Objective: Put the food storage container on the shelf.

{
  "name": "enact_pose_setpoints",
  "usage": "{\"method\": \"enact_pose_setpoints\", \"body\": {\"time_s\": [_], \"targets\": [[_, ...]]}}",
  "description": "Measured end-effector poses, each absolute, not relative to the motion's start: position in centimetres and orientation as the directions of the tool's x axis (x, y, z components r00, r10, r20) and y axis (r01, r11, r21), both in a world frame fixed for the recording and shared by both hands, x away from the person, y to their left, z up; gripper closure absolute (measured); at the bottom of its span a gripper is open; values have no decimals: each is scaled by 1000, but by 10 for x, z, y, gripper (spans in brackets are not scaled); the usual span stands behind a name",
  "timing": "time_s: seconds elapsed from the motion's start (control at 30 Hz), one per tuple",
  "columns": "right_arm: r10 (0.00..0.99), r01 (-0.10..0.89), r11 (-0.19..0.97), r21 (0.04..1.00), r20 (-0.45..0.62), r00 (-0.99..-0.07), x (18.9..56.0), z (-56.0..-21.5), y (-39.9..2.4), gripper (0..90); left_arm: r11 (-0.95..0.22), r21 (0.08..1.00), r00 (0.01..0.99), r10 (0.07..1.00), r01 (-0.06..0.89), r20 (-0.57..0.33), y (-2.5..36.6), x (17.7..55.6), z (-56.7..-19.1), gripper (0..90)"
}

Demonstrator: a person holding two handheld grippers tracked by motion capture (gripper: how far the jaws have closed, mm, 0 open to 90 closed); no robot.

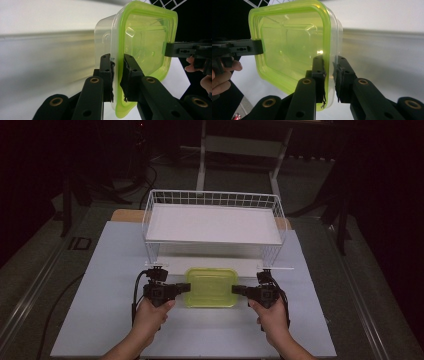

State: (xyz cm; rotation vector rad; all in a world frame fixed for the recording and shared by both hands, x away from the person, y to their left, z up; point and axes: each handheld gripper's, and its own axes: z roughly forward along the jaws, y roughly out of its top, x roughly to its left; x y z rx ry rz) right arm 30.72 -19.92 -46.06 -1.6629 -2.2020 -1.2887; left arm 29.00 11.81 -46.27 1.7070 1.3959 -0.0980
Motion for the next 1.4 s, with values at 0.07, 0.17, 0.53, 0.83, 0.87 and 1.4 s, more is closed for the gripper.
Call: {"method": "enact_pose_setpoints", "body": {"time_s": [0.07, 0.17, 0.53, 0.83, 0.87, 1.4], "targets": [[753, 820, 47, 570, 519, -404, 310, -456, -198, 795, 46, 589, 369, 740, 806, -562, 118, 293, -461, 805], [758, 810, 40, 585, 510, -406, 314, -452, -198, 795, 55, 597, 371, 736, 800, -566, 118, 299, -460, 805], [786, 786, 19, 617, 476, -393, 340, -456, -193, 795, 69, 630, 385, 739, 773, -553, 119, 330, -469, 804], [807, 795, 1, 607, 468, -359, 361, -471, -188, 792, 84, 638, 373, 750, 765, -546, 119, 349, -485, 804], [812, 793, 3, 609, 461, -357, 362, -473, -187, 792, 88, 635, 368, 750, 768, -549, 120, 352, -488, 804], [837, 800, -29, 600, 452, -309, 381, -492, -181, 790, 106, 609, 327, 765, 786, -555, 119, 374, -505, 797]]}}
